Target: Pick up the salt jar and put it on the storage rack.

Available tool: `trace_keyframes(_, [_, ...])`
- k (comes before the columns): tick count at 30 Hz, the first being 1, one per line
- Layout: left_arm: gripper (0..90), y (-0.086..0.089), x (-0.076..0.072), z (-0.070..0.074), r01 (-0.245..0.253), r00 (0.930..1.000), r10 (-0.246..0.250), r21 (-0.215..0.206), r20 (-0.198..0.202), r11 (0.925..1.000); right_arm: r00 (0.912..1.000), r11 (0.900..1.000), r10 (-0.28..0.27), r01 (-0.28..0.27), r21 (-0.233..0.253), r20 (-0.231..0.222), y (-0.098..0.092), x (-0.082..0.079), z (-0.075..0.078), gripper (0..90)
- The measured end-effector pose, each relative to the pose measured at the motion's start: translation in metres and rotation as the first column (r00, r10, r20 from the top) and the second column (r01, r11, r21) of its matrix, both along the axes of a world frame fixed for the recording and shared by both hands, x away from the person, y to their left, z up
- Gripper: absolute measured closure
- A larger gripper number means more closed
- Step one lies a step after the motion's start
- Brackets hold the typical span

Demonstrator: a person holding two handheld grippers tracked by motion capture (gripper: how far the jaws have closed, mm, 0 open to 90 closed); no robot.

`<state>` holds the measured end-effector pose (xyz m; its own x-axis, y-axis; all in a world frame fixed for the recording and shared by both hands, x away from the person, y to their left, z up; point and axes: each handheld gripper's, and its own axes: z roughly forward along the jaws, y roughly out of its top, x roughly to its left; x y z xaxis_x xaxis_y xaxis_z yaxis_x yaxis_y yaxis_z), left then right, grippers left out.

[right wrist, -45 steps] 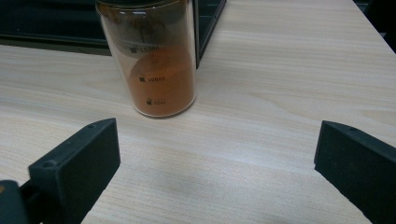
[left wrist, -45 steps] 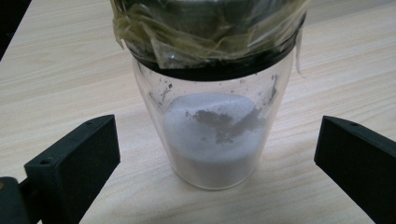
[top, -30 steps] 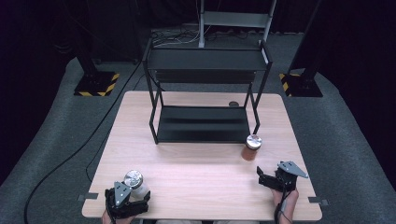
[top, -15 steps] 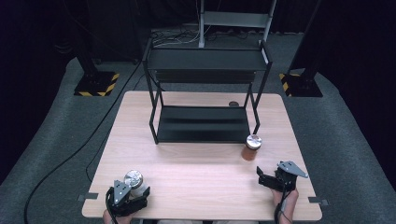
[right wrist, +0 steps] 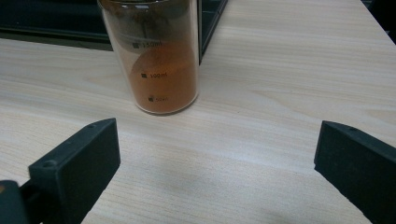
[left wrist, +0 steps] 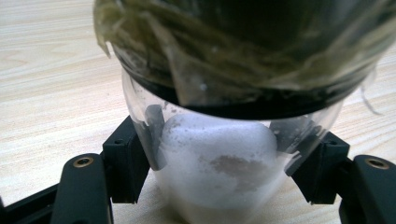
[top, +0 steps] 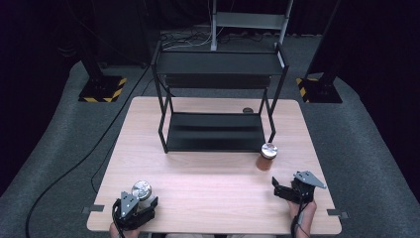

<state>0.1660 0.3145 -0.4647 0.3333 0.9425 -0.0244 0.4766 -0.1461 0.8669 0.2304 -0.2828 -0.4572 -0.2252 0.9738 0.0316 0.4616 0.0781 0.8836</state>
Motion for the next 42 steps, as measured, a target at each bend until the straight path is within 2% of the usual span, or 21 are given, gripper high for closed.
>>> trace_keyframes(19, [30.5,0.004,0.005,0.011,0.042,0.9989,-0.042,0.020,-0.021,0.9989,1.0000,1.000,0.000,0.000,-0.001,-0.001,0.000,0.000,0.000,0.0])
trace_keyframes(32, [30.5,0.002,0.012,0.026,0.085,0.9964,-0.085,0.029,-0.009,0.9960,1.0000,1.000,0.001,-0.001,-0.001,-0.001,0.000,0.000,0.000,0.0])
trace_keyframes(42, [30.4,-0.006,0.022,0.038,0.124,0.9920,-0.125,0.043,0.022,0.9914,1.0000,1.000,0.003,-0.003,-0.006,-0.003,0.001,0.001,0.001,0.0])
